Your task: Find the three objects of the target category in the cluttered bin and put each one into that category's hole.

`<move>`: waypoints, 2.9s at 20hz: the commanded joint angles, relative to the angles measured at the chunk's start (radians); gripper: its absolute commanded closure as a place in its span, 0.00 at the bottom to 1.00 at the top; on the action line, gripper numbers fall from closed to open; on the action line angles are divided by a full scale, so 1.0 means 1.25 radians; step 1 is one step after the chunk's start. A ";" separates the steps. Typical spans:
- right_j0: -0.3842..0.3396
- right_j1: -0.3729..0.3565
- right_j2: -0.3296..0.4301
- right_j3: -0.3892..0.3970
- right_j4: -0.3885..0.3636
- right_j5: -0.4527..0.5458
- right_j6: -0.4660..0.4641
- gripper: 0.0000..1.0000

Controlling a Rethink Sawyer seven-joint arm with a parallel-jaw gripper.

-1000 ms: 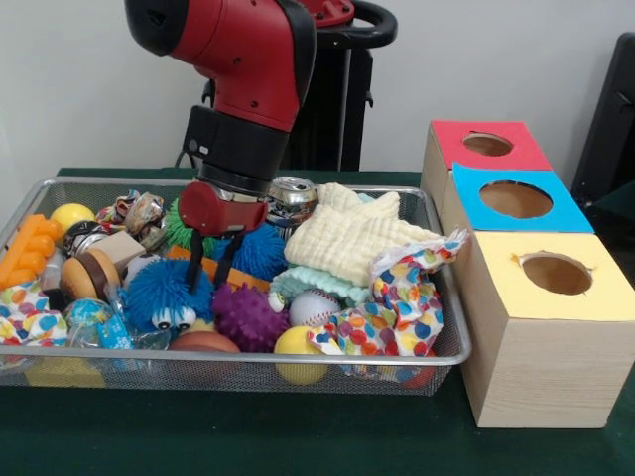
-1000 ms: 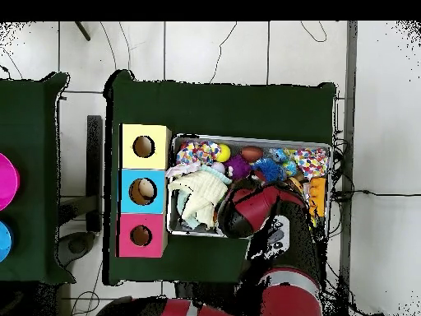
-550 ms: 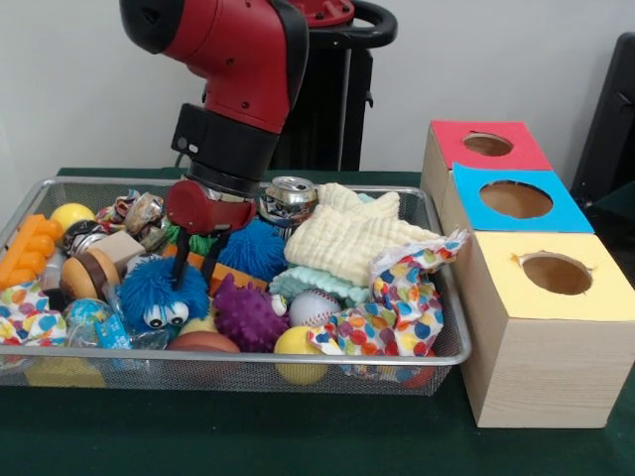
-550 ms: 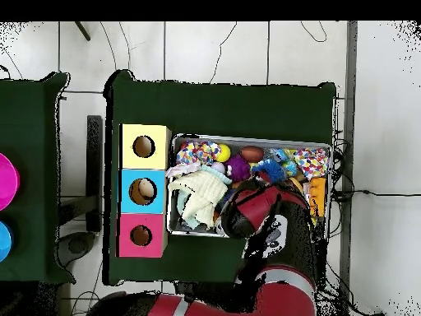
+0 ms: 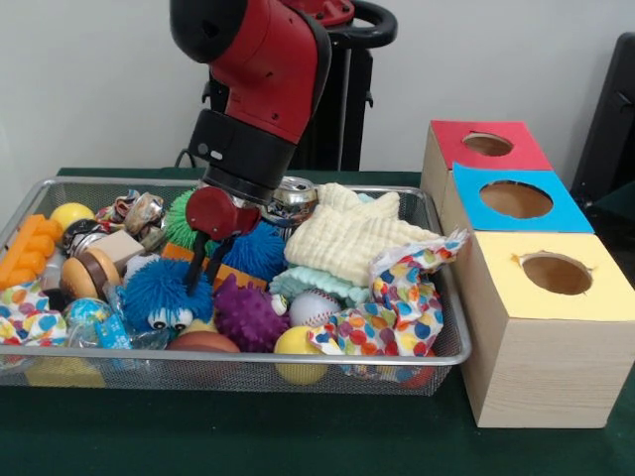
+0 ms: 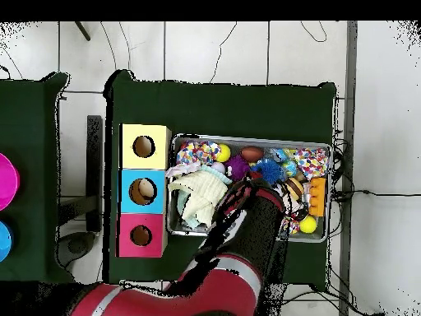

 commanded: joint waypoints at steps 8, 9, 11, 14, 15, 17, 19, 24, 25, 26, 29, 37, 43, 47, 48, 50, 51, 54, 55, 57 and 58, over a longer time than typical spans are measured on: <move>-0.010 0.112 -0.046 -0.010 0.060 0.023 0.139 1.00; -0.006 0.116 -0.051 -0.012 0.065 0.021 0.141 1.00; 0.002 0.125 -0.064 -0.015 0.076 0.014 0.151 1.00; 0.012 0.135 -0.078 -0.016 0.090 0.008 0.153 1.00; 0.014 0.137 -0.081 -0.016 0.094 0.006 0.153 1.00; 0.014 0.137 -0.081 -0.014 0.099 0.003 0.150 1.00; 0.005 0.126 -0.069 -0.008 0.100 -0.003 0.145 1.00; -0.346 -0.122 0.396 0.218 -0.104 -0.021 0.103 1.00; -0.413 -0.145 0.480 0.262 -0.147 -0.026 0.121 1.00; -0.434 -0.148 0.506 0.278 -0.168 -0.040 0.136 1.00; -0.479 -0.152 0.557 0.307 -0.187 -0.060 0.130 1.00; -0.538 -0.145 0.622 0.338 -0.203 -0.133 0.147 1.00; -0.692 -0.119 0.822 0.407 -0.256 -0.080 0.175 1.00; -0.767 -0.088 0.908 0.438 -0.292 -0.105 0.209 1.00; -0.774 -0.086 0.912 0.441 -0.288 -0.119 0.207 1.00; -0.792 -0.079 0.927 0.447 -0.277 -0.140 0.204 1.00; -0.801 -0.077 0.937 0.449 -0.271 -0.148 0.207 1.00; -0.836 -0.065 0.971 0.462 -0.263 -0.163 0.212 1.00; -0.851 -0.062 0.983 0.469 -0.262 -0.179 0.220 1.00; -0.885 -0.049 1.019 0.486 -0.265 -0.203 0.239 1.00; -0.896 -0.042 1.031 0.490 -0.267 -0.208 0.242 1.00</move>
